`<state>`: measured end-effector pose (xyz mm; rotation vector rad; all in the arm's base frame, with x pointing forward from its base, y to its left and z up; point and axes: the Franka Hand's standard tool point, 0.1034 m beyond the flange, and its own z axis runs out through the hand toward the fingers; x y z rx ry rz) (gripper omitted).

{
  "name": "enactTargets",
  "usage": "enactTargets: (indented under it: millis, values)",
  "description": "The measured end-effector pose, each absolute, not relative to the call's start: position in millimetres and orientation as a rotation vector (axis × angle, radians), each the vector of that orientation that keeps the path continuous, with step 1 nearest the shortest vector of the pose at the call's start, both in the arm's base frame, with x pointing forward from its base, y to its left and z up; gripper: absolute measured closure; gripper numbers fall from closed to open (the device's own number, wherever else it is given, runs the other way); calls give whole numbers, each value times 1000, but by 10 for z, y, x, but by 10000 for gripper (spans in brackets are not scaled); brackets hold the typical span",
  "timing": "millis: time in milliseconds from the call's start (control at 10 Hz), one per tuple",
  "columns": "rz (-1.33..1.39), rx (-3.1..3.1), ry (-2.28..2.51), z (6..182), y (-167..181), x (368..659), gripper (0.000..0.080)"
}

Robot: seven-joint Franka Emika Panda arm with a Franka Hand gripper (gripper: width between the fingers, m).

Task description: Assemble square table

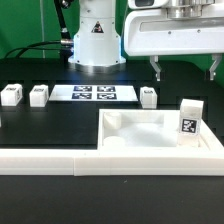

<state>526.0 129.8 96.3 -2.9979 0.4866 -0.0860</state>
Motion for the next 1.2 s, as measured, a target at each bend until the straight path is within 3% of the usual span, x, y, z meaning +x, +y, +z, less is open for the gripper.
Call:
enactTargets:
  millis: [200, 300, 400, 700, 1000, 1200]
  values:
    - [-66, -3085, 228, 695, 1290, 4851, 151]
    - [-153, -3128, -5, 635, 1260, 4786, 151]
    - [-289, -3141, -198, 616, 1227, 4768, 151]
    - [-264, -3140, -385, 589, 1198, 4723, 151]
    - [30, -3168, -188, 435, 924, 4504, 151]
    - [481, -3140, -90, 391, 894, 4183, 151]
